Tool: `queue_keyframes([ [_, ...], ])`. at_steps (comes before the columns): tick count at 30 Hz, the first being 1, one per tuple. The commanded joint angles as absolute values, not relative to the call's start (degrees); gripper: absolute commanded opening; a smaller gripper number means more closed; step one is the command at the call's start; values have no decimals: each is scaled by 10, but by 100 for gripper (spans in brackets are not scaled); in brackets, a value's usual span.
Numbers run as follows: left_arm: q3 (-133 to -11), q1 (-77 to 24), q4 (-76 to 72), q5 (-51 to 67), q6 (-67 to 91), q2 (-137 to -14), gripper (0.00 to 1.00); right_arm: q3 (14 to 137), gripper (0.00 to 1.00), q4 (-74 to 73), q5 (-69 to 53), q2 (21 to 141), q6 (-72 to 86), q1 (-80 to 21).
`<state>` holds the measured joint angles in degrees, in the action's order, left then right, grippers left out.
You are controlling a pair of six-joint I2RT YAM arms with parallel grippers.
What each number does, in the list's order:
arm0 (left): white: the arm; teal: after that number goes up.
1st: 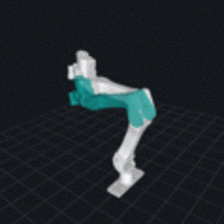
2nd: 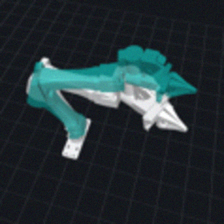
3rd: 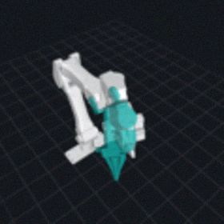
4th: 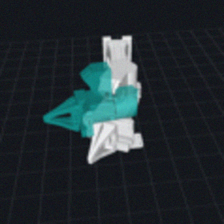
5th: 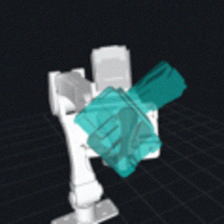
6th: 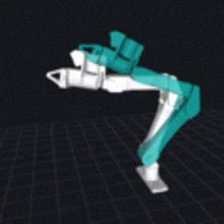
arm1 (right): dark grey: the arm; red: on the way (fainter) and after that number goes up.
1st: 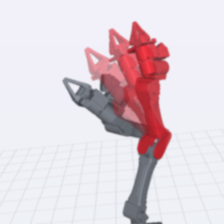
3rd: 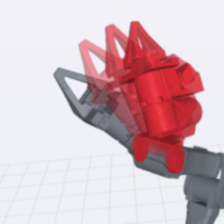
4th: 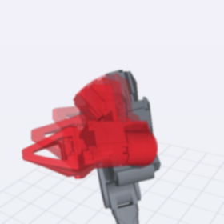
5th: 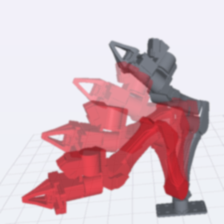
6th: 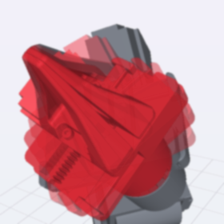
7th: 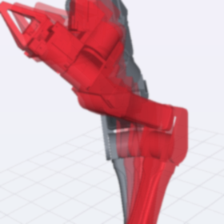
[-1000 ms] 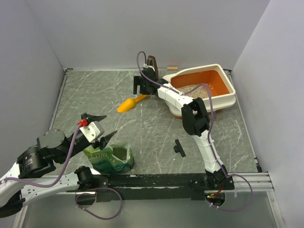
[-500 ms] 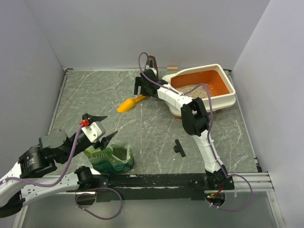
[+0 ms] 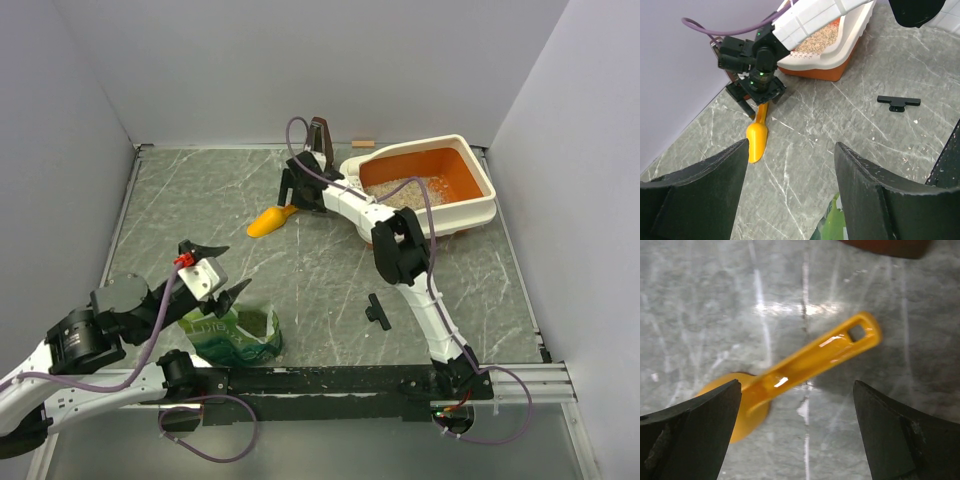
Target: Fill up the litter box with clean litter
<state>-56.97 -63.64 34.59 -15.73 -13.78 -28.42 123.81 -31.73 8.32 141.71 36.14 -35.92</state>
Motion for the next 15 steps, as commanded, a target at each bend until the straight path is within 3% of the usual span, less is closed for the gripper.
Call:
queue_keyframes([
  [1, -558, -639, 316, -147, -128, -299, 73, 1287, 99, -352, 85, 1443, 381, -373],
  [9, -537, -639, 301, -127, -129, -274, 74, 1330, 93, -379, 86, 1471, 373, -393],
  [12, -537, -639, 306, -124, -129, -265, 74, 1328, 84, -378, 79, 1471, 375, -398],
  [15, -541, -639, 313, -118, -126, -255, 74, 1321, 65, -378, 68, 1474, 377, -402],
])
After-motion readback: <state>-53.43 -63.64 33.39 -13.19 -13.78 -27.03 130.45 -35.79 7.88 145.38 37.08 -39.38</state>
